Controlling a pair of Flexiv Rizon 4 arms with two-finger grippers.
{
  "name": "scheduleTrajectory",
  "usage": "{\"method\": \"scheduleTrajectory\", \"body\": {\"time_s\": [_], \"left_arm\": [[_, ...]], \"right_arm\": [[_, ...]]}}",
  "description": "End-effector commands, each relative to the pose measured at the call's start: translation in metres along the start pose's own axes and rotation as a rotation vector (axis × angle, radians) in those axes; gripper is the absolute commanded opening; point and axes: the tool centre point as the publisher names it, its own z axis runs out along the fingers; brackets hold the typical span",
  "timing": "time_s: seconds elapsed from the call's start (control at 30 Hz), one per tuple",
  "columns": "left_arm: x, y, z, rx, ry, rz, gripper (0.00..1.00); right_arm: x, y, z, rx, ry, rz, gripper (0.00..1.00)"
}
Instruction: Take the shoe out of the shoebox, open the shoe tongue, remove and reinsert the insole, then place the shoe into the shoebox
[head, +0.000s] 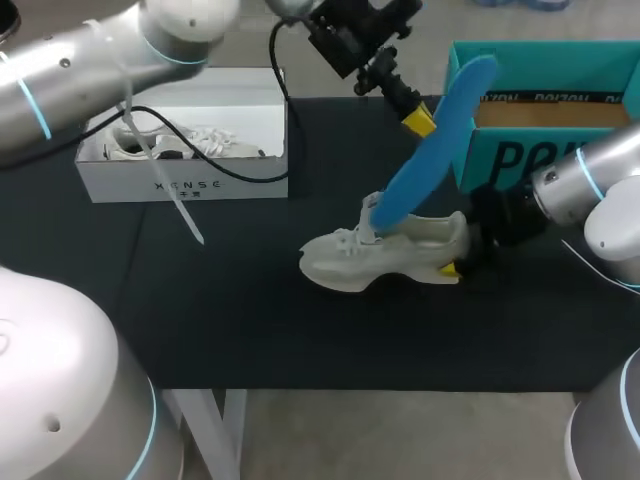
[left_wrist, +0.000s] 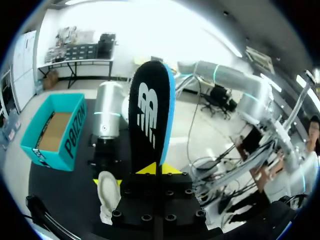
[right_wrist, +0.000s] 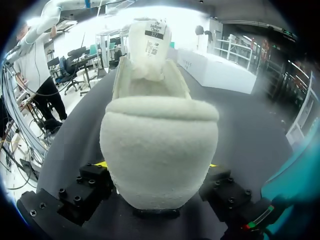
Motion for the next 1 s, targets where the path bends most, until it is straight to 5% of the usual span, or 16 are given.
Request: {"method": "scheduleTrajectory", "body": {"time_s": [0.03, 0.3, 0.57, 0.77, 0.8, 0.83, 0.87, 1.0], "left_arm": [[0.040, 0.003, -0.021, 0.138, 0.080, 0.018, 0.00], [0.094, -0.017, -0.029, 0.253, 0.087, 0.084, 0.00], [0.125, -0.030, -0.036, 0.364, 0.159, 0.093, 0.00], [0.141, -0.040, -0.037, 0.392, 0.263, 0.088, 0.00], [0.142, -0.041, -0.036, 0.372, 0.243, 0.093, 0.00], [0.145, -0.043, -0.036, 0.365, 0.231, 0.101, 0.00], [0.147, -0.044, -0.035, 0.352, 0.223, 0.103, 0.00], [0.154, -0.046, -0.031, 0.330, 0.219, 0.120, 0.00]], "right_arm": [[0.000, 0.000, 0.002, 0.002, -0.002, -0.001, 0.00], [0.000, 0.000, 0.002, 0.002, -0.002, -0.001, 0.00], [0.000, 0.000, 0.002, 0.002, -0.002, -0.001, 0.00], [-0.007, 0.025, -0.021, 0.040, -0.054, -0.046, 0.00], [-0.007, 0.028, -0.024, 0.044, -0.058, -0.059, 0.30], [-0.007, 0.031, -0.026, 0.055, -0.063, -0.066, 0.82], [-0.007, 0.034, -0.028, 0.081, -0.069, -0.075, 1.00], [-0.005, 0.040, -0.035, 0.156, -0.054, -0.086, 1.00]]}}
